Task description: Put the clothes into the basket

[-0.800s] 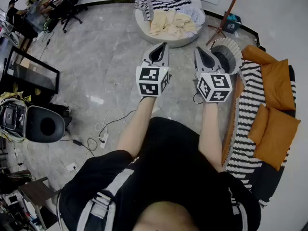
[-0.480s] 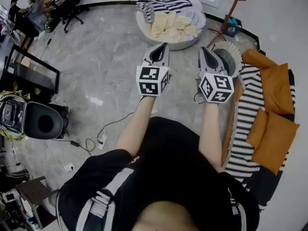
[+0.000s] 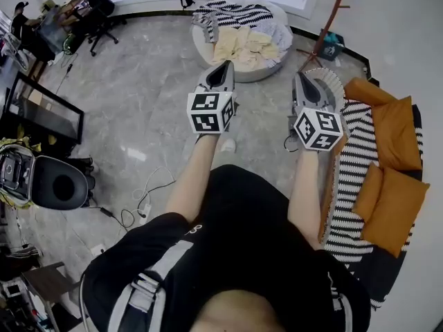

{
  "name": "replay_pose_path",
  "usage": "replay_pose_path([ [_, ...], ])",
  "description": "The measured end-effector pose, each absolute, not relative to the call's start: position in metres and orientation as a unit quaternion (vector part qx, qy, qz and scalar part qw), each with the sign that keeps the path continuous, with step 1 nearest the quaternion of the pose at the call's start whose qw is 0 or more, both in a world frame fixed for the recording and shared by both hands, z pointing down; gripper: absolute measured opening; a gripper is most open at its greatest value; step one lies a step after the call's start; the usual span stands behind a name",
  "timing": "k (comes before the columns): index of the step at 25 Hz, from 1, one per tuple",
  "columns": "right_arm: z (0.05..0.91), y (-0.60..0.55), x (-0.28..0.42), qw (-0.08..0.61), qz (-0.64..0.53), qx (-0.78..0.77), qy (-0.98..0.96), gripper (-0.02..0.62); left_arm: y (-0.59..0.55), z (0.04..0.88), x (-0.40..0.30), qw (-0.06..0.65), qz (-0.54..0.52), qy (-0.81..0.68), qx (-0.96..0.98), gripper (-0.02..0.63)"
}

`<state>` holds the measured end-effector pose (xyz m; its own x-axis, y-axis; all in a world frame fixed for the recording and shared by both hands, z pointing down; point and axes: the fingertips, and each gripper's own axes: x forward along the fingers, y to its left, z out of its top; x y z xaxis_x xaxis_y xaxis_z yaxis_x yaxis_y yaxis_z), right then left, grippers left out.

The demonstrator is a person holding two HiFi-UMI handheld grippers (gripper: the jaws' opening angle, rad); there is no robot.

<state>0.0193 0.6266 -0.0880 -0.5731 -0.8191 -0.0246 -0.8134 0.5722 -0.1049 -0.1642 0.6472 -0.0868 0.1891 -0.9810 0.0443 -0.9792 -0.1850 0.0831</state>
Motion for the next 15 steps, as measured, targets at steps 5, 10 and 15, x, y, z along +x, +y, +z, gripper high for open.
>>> replay_pose_path([
  [5,-0.088,0.604,0.035,0.039,-0.039,-0.464,0.884,0.013,0.613,-0.086,-0.166,0.041,-0.020,-0.634,0.772,0.008],
  [10,-0.080,0.567,0.032,0.041,-0.032,-0.460,0.886,0.012,0.568,-0.073,-0.168,0.034,-0.010,-0.621,0.783,0.006],
  [15,-0.058,0.485,0.006,0.032,-0.031,-0.458,0.888,0.013,0.489,-0.045,-0.191,0.048,-0.007,-0.616,0.787,0.008],
])
